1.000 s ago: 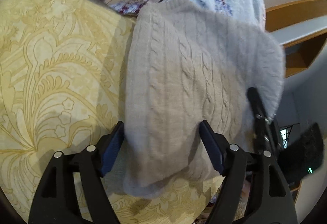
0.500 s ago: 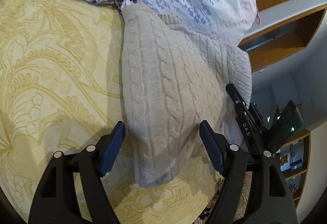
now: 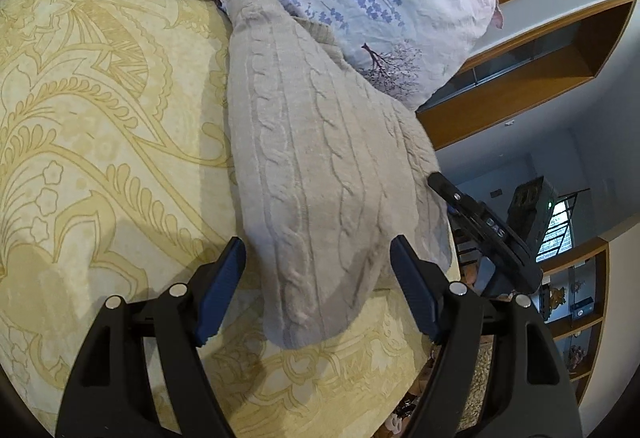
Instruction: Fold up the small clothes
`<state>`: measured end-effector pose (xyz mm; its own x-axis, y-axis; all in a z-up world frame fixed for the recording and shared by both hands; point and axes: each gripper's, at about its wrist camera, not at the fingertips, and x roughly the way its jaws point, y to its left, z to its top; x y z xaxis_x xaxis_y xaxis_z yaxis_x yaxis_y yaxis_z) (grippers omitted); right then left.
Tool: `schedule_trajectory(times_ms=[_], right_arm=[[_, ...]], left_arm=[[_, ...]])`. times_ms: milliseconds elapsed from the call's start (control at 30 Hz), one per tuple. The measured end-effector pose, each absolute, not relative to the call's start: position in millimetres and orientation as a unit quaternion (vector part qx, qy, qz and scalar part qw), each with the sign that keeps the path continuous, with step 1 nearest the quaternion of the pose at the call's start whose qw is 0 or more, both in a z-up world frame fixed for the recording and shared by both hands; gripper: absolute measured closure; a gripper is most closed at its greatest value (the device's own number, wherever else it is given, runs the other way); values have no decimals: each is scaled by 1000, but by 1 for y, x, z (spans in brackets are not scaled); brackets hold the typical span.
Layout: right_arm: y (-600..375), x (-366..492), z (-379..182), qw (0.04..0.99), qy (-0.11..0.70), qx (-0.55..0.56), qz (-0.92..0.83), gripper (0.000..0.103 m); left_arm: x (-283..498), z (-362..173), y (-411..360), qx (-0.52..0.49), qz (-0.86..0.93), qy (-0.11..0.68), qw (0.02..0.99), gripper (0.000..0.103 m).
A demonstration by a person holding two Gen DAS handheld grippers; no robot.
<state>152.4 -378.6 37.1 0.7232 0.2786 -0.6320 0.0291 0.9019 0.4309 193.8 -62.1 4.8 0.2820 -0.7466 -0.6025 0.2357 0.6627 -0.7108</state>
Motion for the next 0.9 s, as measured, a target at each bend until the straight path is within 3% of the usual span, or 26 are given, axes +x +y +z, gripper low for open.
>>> schedule_trajectory(times_ms=[233,400,500,567,600,633,700,900], right_arm=[[-394,115,24,877,374,281,114,58],[-384,96,17,876,379,271,129,60],[-376,90,13,875,385,260,134,70],[-374,89,12,880,382,251,131,80],[-373,88,13,884,378,245,127,89],[-373,86,16,889,371,240,122,91],[-374,83,25,901,349,232,114,93],[-382,78,40,914,329,220,88,94]], left_arm=[[186,-2,-60,-258,-322,511,755,32],[180,-8,-56,-267,-321,514,749,46],[175,-13,-53,-275,-329,517,741,61],[173,-14,-53,-273,-329,515,743,66],[172,-14,-53,-270,-331,512,745,75],[172,-13,-54,-268,-332,512,746,77],[170,-11,-54,-265,-338,506,748,84],[155,-1,-58,-245,-366,495,749,87]])
